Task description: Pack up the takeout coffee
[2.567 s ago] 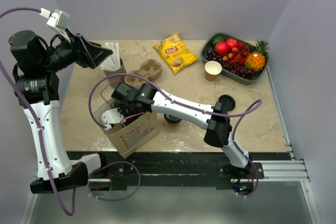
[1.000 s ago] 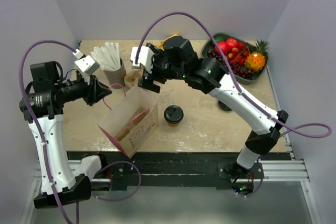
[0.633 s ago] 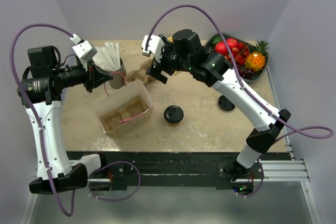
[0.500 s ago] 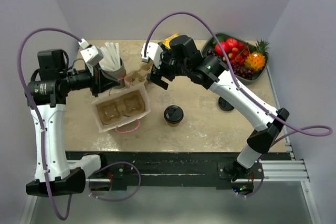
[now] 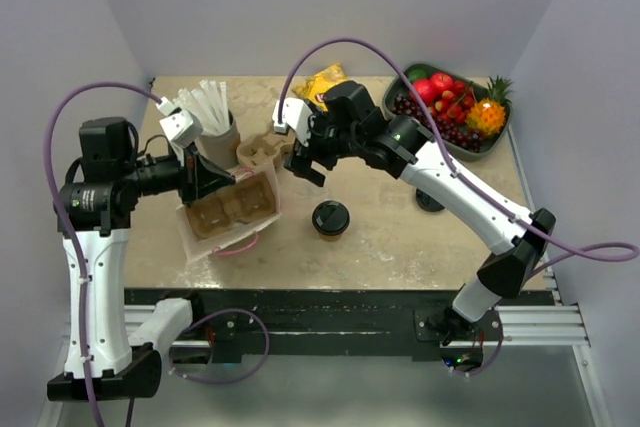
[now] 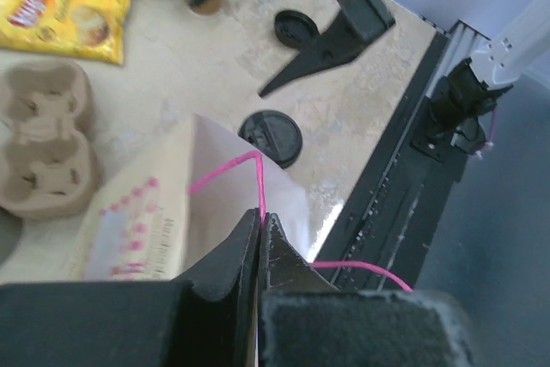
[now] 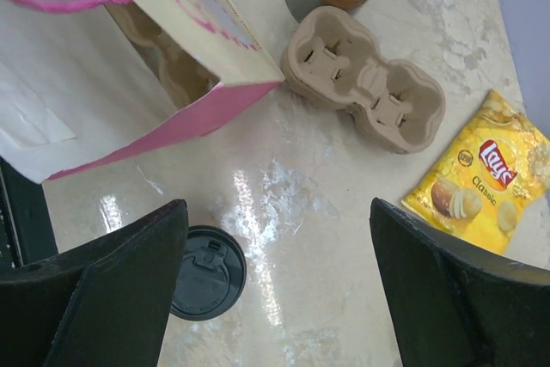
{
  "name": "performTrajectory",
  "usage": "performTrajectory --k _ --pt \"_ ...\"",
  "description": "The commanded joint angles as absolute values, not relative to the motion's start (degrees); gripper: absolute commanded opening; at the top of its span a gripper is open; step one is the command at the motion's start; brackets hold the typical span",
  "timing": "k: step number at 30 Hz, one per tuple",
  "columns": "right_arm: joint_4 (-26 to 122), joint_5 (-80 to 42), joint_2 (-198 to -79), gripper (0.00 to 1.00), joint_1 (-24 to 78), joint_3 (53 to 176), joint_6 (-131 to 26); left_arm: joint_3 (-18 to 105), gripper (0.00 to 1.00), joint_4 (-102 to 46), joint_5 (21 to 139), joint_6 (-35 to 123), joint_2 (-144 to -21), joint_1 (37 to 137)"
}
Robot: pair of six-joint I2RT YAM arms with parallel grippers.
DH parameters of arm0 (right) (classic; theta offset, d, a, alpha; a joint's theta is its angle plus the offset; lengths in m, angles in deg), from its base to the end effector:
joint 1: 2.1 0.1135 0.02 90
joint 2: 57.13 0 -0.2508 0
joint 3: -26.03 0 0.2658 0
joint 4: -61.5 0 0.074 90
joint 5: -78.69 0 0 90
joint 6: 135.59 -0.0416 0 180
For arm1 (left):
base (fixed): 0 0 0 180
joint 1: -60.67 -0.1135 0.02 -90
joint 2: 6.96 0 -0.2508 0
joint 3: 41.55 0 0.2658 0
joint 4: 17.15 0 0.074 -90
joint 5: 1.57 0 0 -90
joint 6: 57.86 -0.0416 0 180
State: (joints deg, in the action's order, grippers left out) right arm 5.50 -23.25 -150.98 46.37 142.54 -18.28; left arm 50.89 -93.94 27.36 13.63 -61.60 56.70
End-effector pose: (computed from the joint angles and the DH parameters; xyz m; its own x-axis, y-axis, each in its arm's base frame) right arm 0.2441 0.2886 0.4031 0.0648 -0.6038 -0.7945 -0.9198 0.2726 -0.2823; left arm 0.1602 -0.0254 0.4217 -0.3904 0.1268 -0.9119 0.8110 0.5161 -0.2754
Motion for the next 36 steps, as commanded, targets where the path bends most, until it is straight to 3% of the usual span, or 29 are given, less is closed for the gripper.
performTrajectory --k 1,11,21,31,36 --pt "5.2 -26.0 -144.2 0.88 46.5 137.9 -19.8 61.7 0.0 -94.8 29.1 14.4 -61.6 56.5" --pt "3.2 -27.3 -145.3 0.88 46.5 139.5 -16.1 59.5 0.0 -89.5 28.2 17.4 -62.5 56.4" --pt "-4.5 -35.7 -145.9 0.88 40.8 139.4 -9.5 55.6 0.0 -89.2 36.5 11.0 -63.6 56.3" --pt "-18.9 -44.0 -155.1 0.98 37.1 137.9 17.2 52.4 0.0 -81.7 36.7 10.9 -69.0 56.4" --pt "-24.5 -43.1 -161.0 0.99 37.0 139.4 31.9 51.9 0.0 -80.2 38.2 13.4 -70.5 56.4"
